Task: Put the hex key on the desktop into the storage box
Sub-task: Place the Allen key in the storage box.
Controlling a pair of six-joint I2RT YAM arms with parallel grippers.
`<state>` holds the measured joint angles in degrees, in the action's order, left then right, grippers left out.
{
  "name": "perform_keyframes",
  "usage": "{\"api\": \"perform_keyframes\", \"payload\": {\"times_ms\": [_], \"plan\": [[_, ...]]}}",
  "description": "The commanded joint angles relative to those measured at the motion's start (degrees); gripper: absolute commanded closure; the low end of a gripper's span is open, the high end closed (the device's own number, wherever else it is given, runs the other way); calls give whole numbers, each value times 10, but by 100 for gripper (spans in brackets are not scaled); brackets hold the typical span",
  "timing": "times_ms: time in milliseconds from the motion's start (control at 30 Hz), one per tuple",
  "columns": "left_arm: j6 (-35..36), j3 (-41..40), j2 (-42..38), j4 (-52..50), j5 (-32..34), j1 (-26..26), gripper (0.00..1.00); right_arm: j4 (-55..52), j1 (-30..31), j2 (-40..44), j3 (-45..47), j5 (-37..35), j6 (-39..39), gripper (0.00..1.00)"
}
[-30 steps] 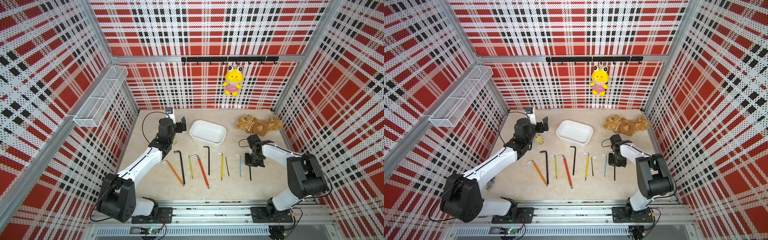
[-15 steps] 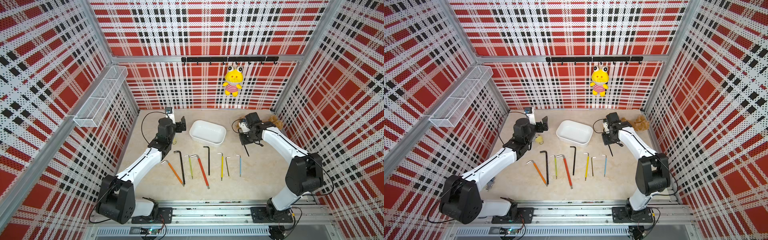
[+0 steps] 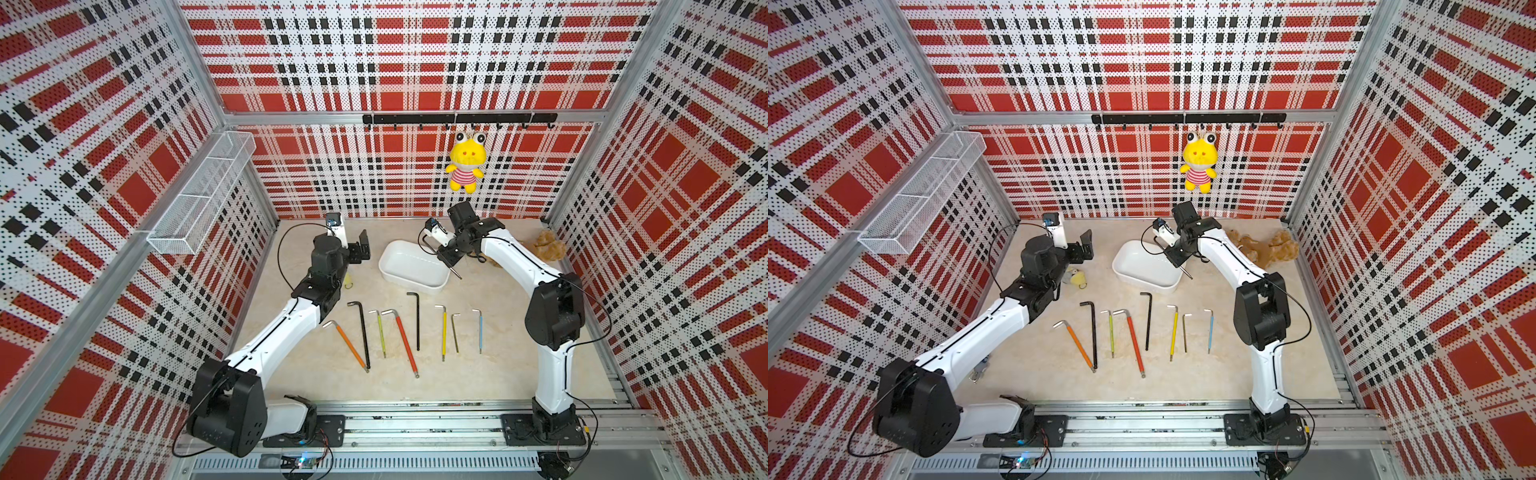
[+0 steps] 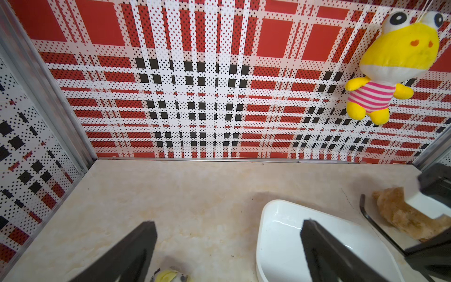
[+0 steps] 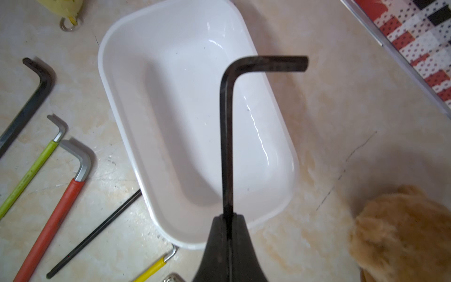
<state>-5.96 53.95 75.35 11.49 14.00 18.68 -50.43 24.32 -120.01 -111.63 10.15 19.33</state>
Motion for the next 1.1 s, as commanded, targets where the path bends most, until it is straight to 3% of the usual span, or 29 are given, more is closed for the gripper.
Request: {"api": "perform_keyframes", "payload": {"times_ms": [0, 200, 967, 1000, 1067], "plan": [[4, 15, -16, 1, 6, -4, 1, -24, 19, -43, -59, 21, 32, 100], [6, 13, -18, 1, 8, -4, 1, -34, 38, -113, -123, 15, 37, 100], [6, 10, -27, -3, 12, -3, 1, -53, 60, -240, -187, -8, 10, 100], [6, 10, -27, -4, 13, -3, 1, -51, 60, -242, -186, -11, 6, 96], [6, 10, -28, -3, 14, -3, 1, -48, 60, -243, -186, -12, 1, 78]]}}
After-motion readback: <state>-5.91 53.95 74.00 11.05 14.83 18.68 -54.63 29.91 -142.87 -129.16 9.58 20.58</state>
